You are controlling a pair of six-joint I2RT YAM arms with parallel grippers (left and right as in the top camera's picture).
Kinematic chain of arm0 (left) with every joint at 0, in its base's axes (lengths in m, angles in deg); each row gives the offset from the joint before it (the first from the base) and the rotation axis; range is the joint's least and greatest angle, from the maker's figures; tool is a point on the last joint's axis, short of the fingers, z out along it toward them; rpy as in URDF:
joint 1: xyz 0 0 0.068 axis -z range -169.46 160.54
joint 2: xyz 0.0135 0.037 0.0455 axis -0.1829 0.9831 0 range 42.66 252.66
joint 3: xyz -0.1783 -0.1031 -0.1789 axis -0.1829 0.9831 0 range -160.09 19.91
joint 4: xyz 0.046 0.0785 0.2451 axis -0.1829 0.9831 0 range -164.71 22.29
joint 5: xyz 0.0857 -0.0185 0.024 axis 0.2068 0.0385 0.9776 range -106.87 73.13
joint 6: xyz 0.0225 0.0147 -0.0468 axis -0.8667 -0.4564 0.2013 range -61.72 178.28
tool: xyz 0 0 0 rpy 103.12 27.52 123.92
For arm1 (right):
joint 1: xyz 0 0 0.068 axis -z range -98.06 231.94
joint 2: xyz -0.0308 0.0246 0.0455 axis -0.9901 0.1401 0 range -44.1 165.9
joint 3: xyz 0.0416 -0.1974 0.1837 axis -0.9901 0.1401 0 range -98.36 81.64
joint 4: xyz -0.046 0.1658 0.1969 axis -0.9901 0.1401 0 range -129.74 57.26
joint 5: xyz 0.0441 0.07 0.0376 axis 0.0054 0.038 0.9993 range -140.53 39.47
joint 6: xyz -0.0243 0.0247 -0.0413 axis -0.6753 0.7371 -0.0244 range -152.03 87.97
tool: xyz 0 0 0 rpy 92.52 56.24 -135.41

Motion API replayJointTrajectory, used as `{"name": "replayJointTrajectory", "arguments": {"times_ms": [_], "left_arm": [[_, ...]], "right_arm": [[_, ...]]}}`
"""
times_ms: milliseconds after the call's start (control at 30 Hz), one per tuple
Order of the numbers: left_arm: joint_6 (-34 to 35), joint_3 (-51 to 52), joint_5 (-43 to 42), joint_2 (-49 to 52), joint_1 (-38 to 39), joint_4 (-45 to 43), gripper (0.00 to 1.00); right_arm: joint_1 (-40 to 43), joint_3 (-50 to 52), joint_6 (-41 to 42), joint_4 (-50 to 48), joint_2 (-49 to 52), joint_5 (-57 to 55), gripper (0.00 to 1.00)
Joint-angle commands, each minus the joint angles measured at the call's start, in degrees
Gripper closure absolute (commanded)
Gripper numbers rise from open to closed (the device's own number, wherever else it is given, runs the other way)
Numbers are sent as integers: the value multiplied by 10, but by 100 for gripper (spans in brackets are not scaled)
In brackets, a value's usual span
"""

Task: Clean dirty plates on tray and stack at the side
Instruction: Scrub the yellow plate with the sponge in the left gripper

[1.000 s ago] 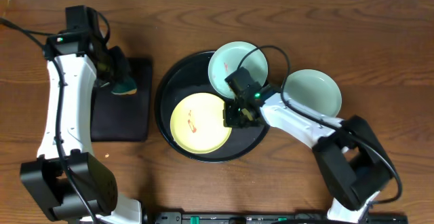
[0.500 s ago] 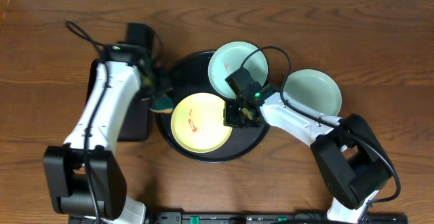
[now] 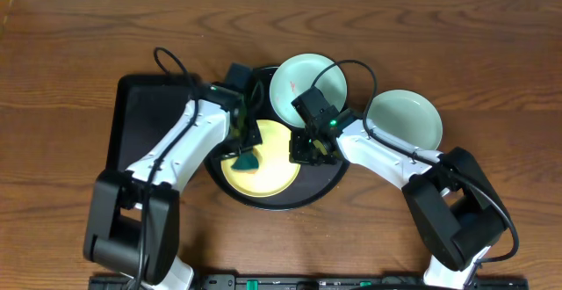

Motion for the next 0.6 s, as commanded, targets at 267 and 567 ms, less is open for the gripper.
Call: {"name": "replayJointTrajectory", "arguments": {"times_ms": [267,567], "left_arm": [[27,46,-59,47,2,-71,92],[-147,46,-163,54,4,-126,93]], "right_arm": [[8,-6,9,-2,7,-7,99],[8,-6,9,-3,7,-6,99]]}}
